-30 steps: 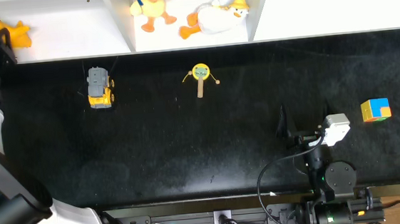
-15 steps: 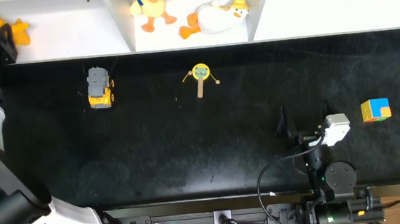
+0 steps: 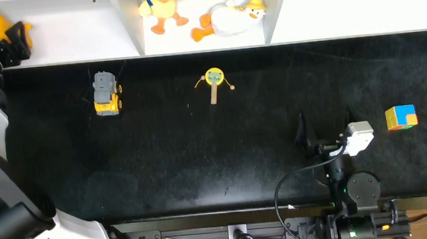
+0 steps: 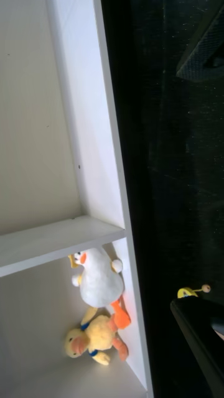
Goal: Store Toys
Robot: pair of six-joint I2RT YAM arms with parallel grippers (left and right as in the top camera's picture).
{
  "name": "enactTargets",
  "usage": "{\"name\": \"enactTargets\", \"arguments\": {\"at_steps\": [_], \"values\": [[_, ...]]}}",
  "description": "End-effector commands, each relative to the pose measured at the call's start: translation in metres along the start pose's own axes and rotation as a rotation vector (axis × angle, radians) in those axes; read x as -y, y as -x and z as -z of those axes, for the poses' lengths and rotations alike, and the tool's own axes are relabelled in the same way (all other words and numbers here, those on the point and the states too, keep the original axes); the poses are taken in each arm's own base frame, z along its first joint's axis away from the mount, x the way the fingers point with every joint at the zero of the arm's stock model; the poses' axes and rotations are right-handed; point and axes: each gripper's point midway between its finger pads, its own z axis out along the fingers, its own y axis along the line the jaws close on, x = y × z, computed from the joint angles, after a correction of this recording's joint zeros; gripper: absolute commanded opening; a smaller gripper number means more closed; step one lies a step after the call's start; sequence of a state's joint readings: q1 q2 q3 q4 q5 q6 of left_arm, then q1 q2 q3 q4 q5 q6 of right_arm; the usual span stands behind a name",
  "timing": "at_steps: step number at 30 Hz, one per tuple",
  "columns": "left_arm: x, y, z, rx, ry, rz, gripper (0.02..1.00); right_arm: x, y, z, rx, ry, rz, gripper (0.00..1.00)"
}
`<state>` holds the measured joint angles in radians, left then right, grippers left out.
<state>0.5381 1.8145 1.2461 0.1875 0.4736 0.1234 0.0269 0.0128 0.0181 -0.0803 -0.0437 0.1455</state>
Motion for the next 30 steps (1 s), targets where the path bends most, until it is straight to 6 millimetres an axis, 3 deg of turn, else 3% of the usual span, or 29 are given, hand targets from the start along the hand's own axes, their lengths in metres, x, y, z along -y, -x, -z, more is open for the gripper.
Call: {"name": "enactTargets", "arguments": {"at_steps": [1,12,16,21,30], "values": [[-0.001,0.003,-0.004,0.006,0.003,-0.011,0.998,0.001,-0.004,0.000,0.000,-0.006,-0.005,0.996],[-0.002,0.005,-0.002,0.006,0.004,-0.010,0.996,0.001,-0.004,0.000,0.000,-0.006,-0.004,0.996],[0.002,0.010,0.008,-0.005,0.002,-0.004,0.998,0.001,-0.004,0.000,0.000,-0.006,-0.005,0.996],[0.008,0.019,0.036,-0.050,0.009,0.004,0.998,0.001,-0.004,0.000,0.000,-0.006,-0.005,0.993],[0.018,0.029,0.114,-0.153,0.071,0.002,0.998,0.001,-0.004,0.000,0.000,-0.006,-0.005,0.993]]}}
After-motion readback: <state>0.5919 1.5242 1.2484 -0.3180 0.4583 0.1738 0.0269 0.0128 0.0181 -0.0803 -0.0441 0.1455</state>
